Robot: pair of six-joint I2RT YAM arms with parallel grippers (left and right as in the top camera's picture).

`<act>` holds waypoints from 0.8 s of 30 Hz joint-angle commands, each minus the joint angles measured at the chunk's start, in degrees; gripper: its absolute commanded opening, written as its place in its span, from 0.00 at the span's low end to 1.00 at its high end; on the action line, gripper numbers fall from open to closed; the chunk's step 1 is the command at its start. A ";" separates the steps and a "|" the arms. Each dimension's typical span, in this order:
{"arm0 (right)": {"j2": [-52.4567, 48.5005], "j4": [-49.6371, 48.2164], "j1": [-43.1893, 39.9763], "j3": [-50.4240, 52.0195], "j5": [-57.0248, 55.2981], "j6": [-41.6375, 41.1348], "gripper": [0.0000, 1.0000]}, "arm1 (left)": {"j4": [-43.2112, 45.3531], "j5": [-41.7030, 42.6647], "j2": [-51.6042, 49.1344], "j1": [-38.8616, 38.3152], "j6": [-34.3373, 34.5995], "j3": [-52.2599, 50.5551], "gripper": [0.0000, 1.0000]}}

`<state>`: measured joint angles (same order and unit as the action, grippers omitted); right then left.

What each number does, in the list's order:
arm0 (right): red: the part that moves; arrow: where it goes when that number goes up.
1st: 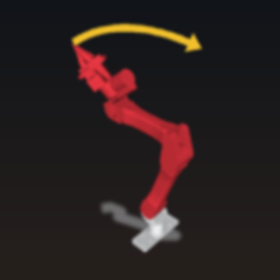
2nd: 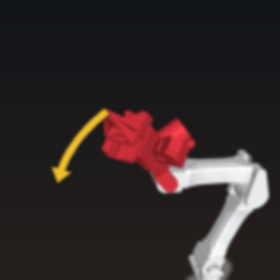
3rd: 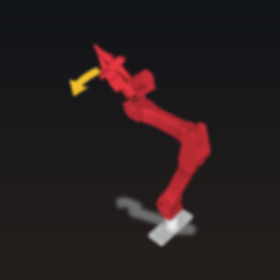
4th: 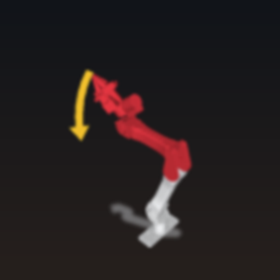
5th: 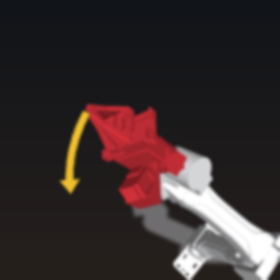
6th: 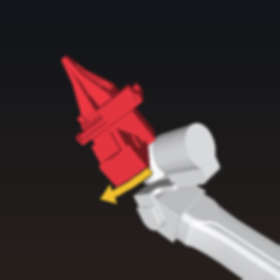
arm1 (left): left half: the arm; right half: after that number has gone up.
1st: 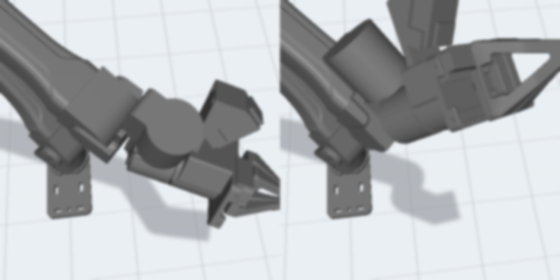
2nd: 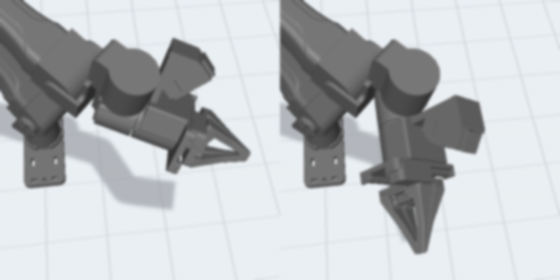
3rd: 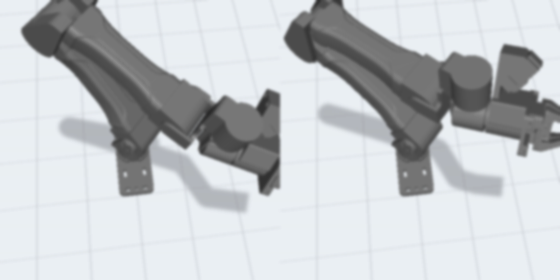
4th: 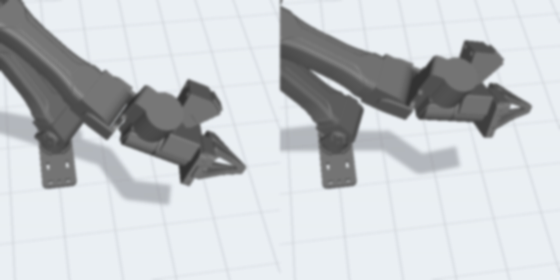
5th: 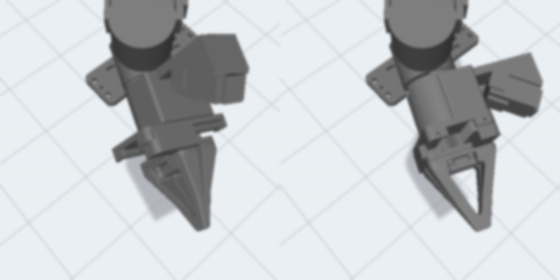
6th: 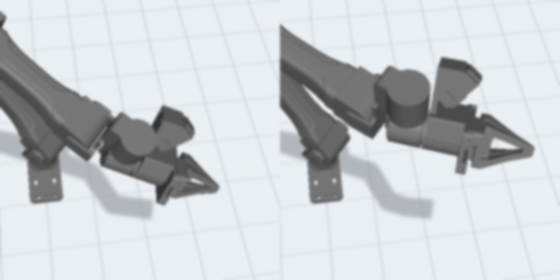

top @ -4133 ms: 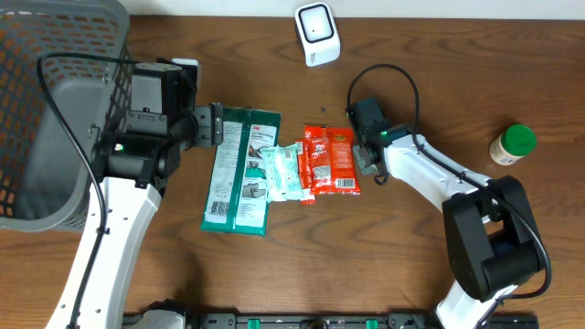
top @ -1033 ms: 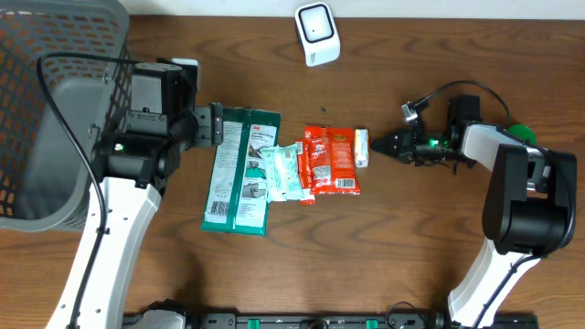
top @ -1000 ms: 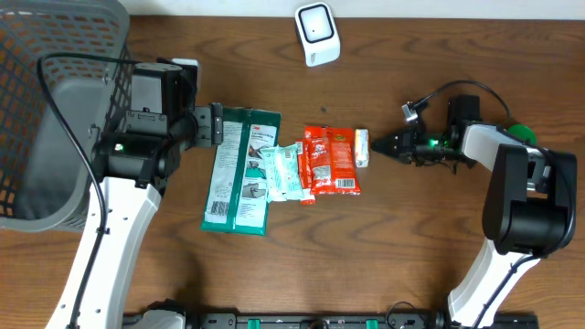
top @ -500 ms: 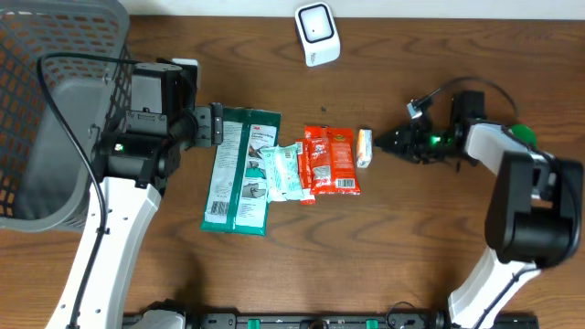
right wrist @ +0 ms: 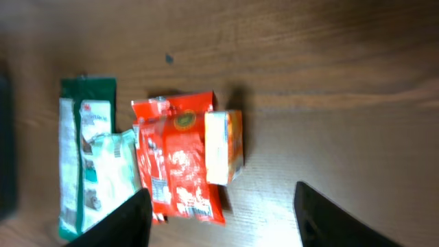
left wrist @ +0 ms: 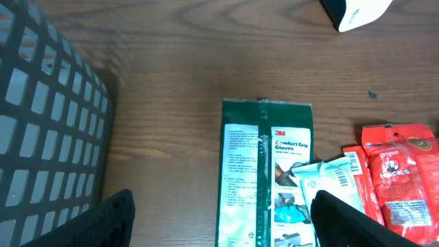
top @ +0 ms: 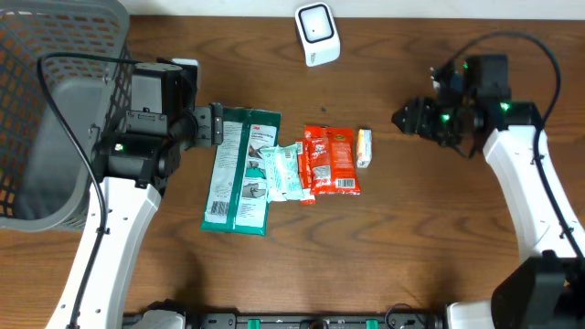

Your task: Scan the item barcode

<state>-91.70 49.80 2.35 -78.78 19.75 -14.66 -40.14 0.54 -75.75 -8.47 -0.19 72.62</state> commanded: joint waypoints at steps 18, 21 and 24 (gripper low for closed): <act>-9.68 8.66 17.03 -11.43 -20.76 -2.71 0.99 | -0.15 -0.31 -0.24 0.02 0.28 0.09 0.83; -13.00 8.74 17.31 -10.99 -20.87 -3.61 0.93 | -0.15 -0.28 -0.24 0.02 0.26 0.09 0.82; -16.09 8.66 17.31 -10.97 -20.94 -4.22 0.85 | -0.13 -0.28 -0.24 0.02 0.28 0.09 0.82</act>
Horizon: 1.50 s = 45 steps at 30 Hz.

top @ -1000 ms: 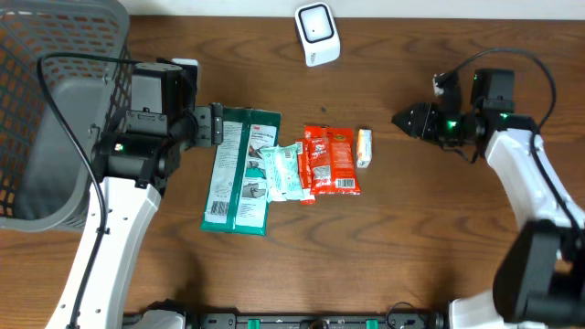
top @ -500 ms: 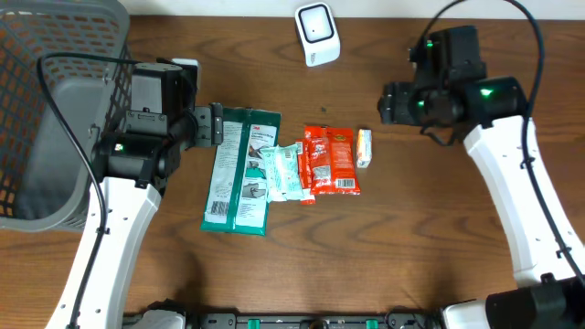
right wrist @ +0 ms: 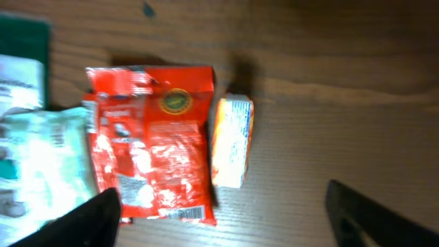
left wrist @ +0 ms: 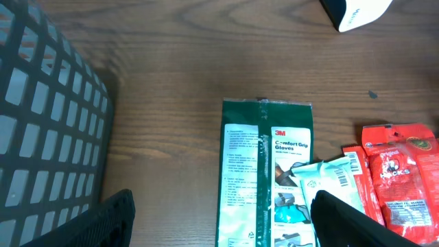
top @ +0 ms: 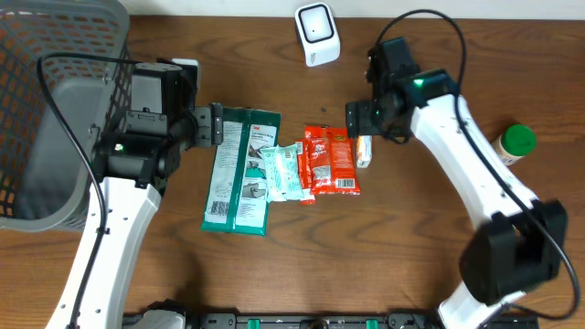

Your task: Scan the item barcode

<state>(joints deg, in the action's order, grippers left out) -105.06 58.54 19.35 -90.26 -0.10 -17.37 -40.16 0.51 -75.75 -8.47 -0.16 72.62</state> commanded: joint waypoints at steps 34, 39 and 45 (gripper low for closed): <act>-13.20 -2.12 0.20 1.53 -1.16 -3.67 0.57 | -0.11 -0.26 -0.24 0.02 0.26 0.09 0.82; -13.20 -3.69 0.20 2.69 -1.11 -3.69 0.56 | -0.11 -0.28 -0.24 0.02 0.26 0.09 0.83; -13.20 -3.52 0.20 2.69 -1.09 -4.07 0.45 | -0.11 -0.28 -0.24 0.02 0.24 0.09 0.82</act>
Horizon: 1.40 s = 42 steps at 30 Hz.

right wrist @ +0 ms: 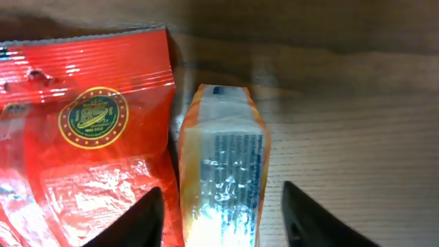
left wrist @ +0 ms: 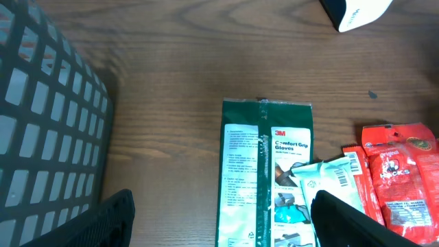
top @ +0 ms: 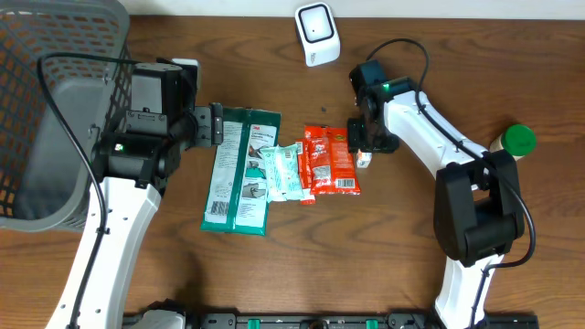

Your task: Scan the item barcode

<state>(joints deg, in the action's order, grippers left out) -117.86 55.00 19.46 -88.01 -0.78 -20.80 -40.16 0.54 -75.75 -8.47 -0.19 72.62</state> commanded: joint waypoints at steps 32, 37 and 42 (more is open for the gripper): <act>-0.39 -0.57 0.13 2.21 -0.44 -0.59 0.41 | -0.11 -0.28 -0.24 0.02 0.28 0.09 0.82; -0.20 -1.68 0.13 2.47 -0.52 0.28 0.37 | -0.13 -0.28 -0.24 0.02 0.28 0.09 0.82; 0.00 -1.68 0.02 2.08 -0.70 0.26 0.39 | -0.13 -0.28 -0.24 0.02 0.28 0.09 0.82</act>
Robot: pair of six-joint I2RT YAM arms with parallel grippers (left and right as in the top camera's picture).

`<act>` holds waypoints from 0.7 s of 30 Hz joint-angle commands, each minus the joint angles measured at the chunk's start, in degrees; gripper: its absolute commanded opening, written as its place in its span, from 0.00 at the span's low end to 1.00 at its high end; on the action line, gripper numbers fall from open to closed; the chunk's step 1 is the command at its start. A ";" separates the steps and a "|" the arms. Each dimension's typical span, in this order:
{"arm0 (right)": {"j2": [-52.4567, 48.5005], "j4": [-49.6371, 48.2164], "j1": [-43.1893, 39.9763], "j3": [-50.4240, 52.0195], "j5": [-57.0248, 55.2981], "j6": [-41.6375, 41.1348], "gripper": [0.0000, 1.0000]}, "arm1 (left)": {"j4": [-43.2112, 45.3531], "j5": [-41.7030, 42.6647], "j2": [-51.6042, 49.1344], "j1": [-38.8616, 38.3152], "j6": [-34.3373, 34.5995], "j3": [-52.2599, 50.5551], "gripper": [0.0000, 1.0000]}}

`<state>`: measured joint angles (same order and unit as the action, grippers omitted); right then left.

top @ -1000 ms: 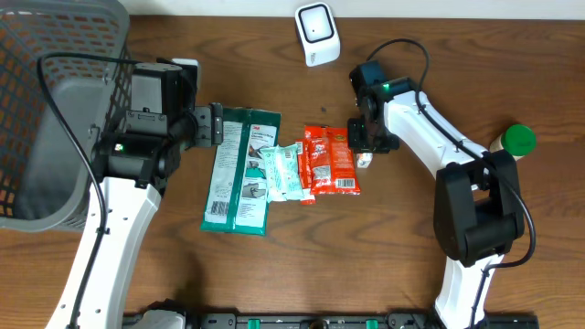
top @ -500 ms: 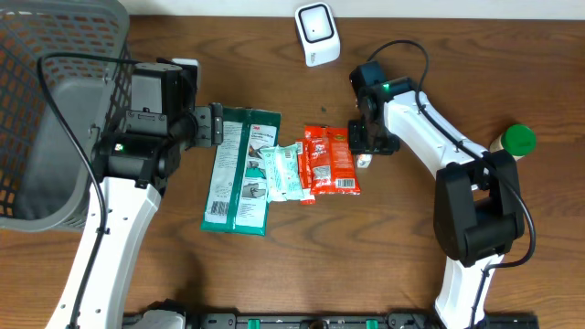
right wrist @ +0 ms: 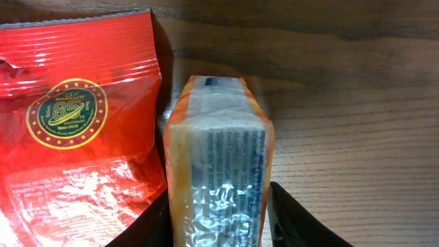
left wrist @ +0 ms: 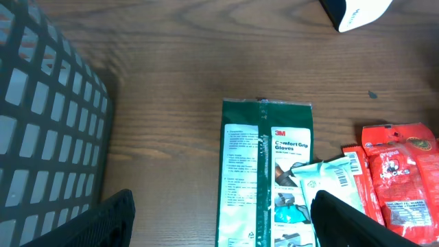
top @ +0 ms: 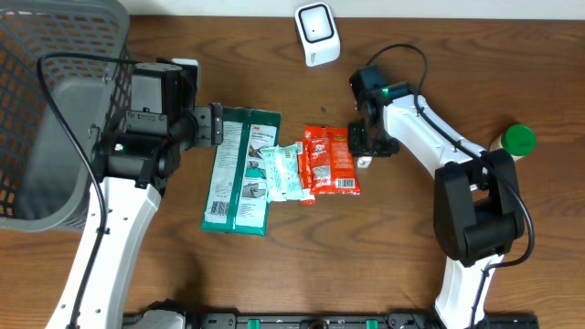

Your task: Scan the item barcode

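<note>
A small yellow-orange packet [right wrist: 218, 165] with a foil face sits just right of the red snack packs [right wrist: 75, 151]. My right gripper [right wrist: 218, 223] is shut on it, one finger pressed against each side. From overhead the right gripper [top: 367, 146] hides most of the packet, and only its white end [top: 364, 162] shows. The white barcode scanner [top: 316, 34] stands at the far edge of the table. Open and holding nothing, my left gripper [left wrist: 219, 226] hovers at the near end of the green 3M gloves pack [left wrist: 264, 171].
A grey mesh basket [top: 55, 91] fills the far left. A pale teal packet [top: 283, 172] lies between the gloves pack and the red packs [top: 331, 163]. A green-capped bottle [top: 517, 139] stands at the right, beyond my right arm.
My right gripper's fingers stood apart on either side of the yellow-orange packet; now they press against its sides. The left arm has not moved.
My right gripper began open far to the right of the row of items. It then hung over the yellow-orange packet, then sat low with its fingers straddling the packet. Now it is shut on the packet. My left gripper stayed open by the gloves pack throughout.
</note>
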<state>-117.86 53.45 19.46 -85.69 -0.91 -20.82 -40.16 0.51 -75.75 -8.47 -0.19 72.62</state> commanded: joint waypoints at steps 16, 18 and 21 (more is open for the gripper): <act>0.26 0.74 0.02 -1.70 -0.50 0.31 0.41 | -0.13 -0.26 -0.24 0.02 0.28 0.09 0.83; 0.26 0.72 0.02 -1.70 -0.50 0.31 0.41 | -0.13 -0.26 -0.24 0.02 0.28 0.09 0.83; 0.31 1.03 0.02 -2.25 -0.50 0.33 0.41 | -0.11 -0.26 -0.24 0.02 0.28 0.09 0.83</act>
<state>-117.86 54.19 19.46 -86.17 -0.91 -20.60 -40.18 0.54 -75.75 -8.47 -0.16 72.62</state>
